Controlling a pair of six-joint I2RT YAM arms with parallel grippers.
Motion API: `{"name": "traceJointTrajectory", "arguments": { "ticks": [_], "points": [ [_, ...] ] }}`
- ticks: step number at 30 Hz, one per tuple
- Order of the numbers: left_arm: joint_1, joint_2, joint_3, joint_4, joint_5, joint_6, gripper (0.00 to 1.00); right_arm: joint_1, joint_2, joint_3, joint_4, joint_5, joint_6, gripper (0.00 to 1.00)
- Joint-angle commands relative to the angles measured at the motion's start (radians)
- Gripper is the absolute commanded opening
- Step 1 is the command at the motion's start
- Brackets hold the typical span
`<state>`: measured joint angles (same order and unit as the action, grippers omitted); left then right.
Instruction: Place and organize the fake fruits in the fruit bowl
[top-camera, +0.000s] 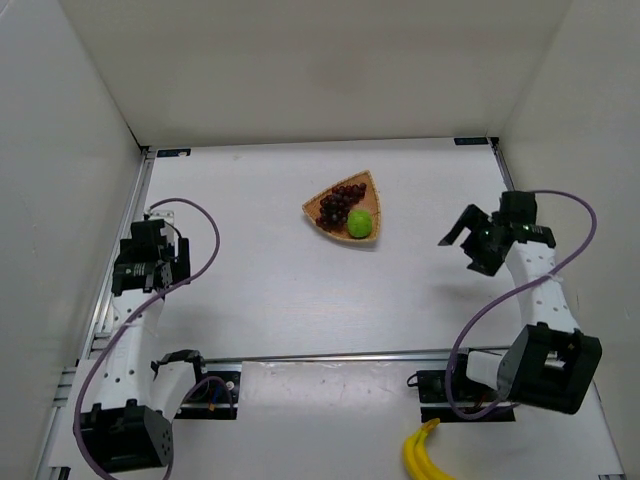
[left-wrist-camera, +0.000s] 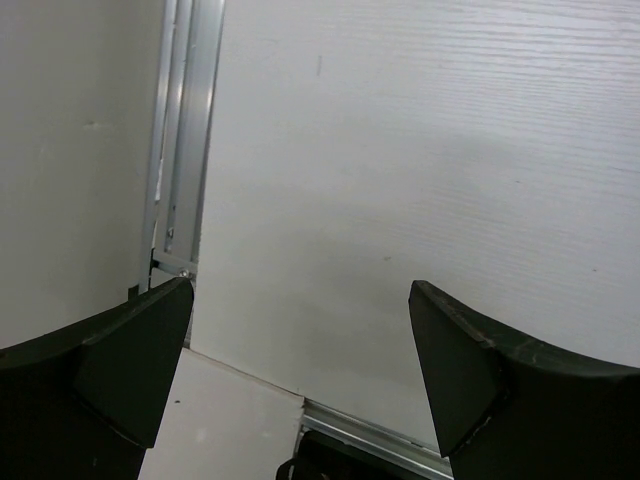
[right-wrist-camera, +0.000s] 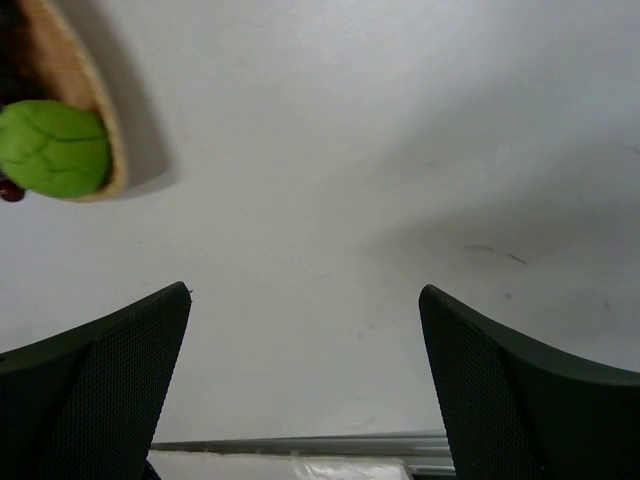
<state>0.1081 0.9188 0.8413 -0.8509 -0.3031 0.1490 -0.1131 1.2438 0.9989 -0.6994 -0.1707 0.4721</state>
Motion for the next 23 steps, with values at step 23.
{"name": "traceJointTrajectory", "arguments": {
  "ticks": [23],
  "points": [
    [0.018, -0.181, -0.159, 0.056, -0.212, -0.094, 1.00, -0.119, -0.239, -0.187, -0.029, -0.061, -0.075, 0.99]
  ]
}}
